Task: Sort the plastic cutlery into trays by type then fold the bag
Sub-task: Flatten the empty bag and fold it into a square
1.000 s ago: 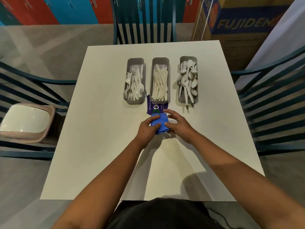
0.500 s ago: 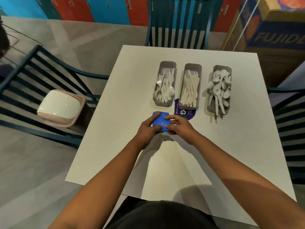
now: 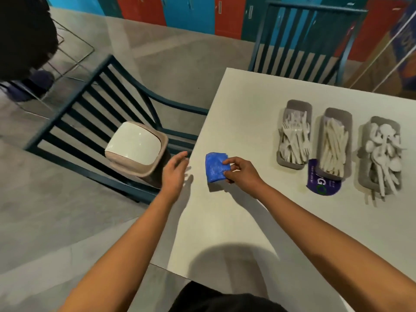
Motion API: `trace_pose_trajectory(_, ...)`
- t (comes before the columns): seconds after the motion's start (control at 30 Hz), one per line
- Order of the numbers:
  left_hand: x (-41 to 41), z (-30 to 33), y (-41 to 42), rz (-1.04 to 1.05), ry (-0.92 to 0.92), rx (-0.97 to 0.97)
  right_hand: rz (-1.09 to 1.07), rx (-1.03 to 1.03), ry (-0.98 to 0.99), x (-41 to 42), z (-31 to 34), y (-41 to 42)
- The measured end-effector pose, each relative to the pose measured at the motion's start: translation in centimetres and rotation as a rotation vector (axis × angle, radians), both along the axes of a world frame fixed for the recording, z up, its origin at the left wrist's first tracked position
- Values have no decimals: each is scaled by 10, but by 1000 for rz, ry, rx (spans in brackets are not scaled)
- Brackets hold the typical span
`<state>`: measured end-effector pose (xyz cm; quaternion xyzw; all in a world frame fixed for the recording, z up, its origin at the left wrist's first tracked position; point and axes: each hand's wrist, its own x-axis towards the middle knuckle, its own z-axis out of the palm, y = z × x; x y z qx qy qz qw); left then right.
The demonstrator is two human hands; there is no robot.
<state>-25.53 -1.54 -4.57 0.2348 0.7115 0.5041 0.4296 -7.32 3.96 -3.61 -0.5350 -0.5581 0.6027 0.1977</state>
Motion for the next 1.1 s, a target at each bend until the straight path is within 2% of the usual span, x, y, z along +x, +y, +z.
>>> trace_pose_trajectory(0.17,-121,-20,18,31,465,-251,45,1,-61,-59,-6,13)
trace_pose_trajectory(0.27,-175,-26,31,-1,667,-454,72,0,-106,-87,-12,25)
trace_pose_trajectory(0.37,-214,-31,48,-82,806,-533,93,2,-155,-120,-19,42)
trace_pose_trajectory(0.5,-241,-43,64,-201,835,-591,124,-8,-164,-159,-33,58)
trace_pose_trajectory(0.6,-257,-57,71,-280,758,-672,159,-2,-179,-189,-48,70)
trace_pose_trajectory(0.7,-271,-74,73,-306,681,-675,214,7,-197,-210,-58,80)
trace_pose_trajectory(1.0,-256,-90,77,-245,1106,-624,332,-4,-304,-263,-86,98)
trace_pose_trajectory(1.1,-255,-96,81,-242,1144,-688,375,21,-368,-281,-97,102)
